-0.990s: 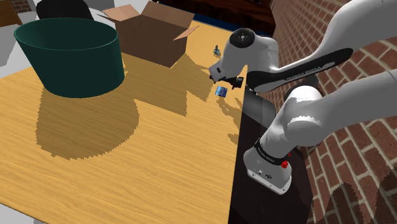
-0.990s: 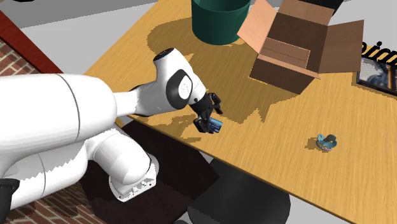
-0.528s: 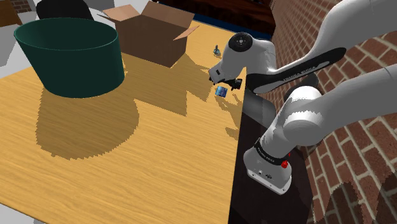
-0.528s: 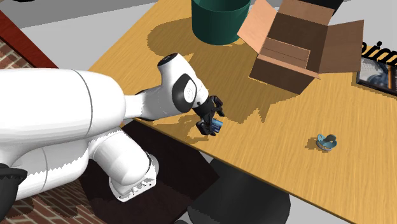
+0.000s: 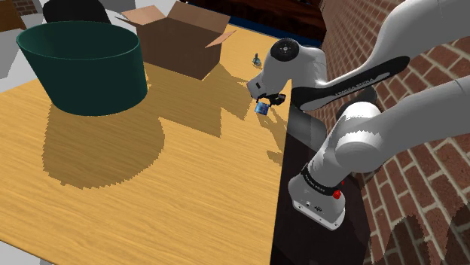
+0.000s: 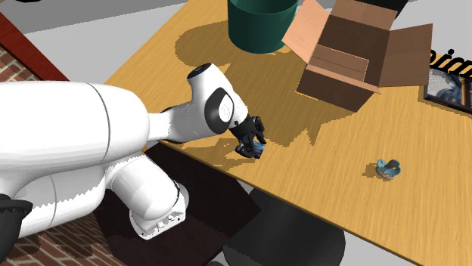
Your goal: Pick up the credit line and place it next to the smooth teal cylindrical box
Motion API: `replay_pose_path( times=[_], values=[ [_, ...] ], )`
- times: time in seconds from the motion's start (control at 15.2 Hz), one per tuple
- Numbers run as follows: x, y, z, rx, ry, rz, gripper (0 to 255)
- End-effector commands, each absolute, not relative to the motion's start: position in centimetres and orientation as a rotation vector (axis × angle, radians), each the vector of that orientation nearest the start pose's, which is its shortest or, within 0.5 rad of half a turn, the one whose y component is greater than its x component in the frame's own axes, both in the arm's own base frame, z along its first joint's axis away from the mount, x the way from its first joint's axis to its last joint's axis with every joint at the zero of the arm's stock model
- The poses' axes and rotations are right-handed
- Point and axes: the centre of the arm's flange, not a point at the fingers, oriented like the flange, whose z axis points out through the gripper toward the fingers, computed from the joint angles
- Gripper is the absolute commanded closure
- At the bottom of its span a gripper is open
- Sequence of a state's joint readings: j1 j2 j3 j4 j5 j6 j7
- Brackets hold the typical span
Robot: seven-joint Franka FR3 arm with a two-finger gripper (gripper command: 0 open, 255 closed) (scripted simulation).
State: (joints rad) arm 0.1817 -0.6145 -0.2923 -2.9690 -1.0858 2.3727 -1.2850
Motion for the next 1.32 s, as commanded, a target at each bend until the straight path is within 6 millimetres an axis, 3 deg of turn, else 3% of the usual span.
replay_pose_path(
  times=[0.0, 0.26, 1.25],
  values=[
    [30.8, -2.6, 31.7, 1.392, 2.217, -0.423, 255],
    [30.8, -2.6, 31.7, 1.392, 2.217, -0.423, 255],
    [30.8, -2.6, 39.6, 1.392, 2.217, -0.423, 255]
  ],
)
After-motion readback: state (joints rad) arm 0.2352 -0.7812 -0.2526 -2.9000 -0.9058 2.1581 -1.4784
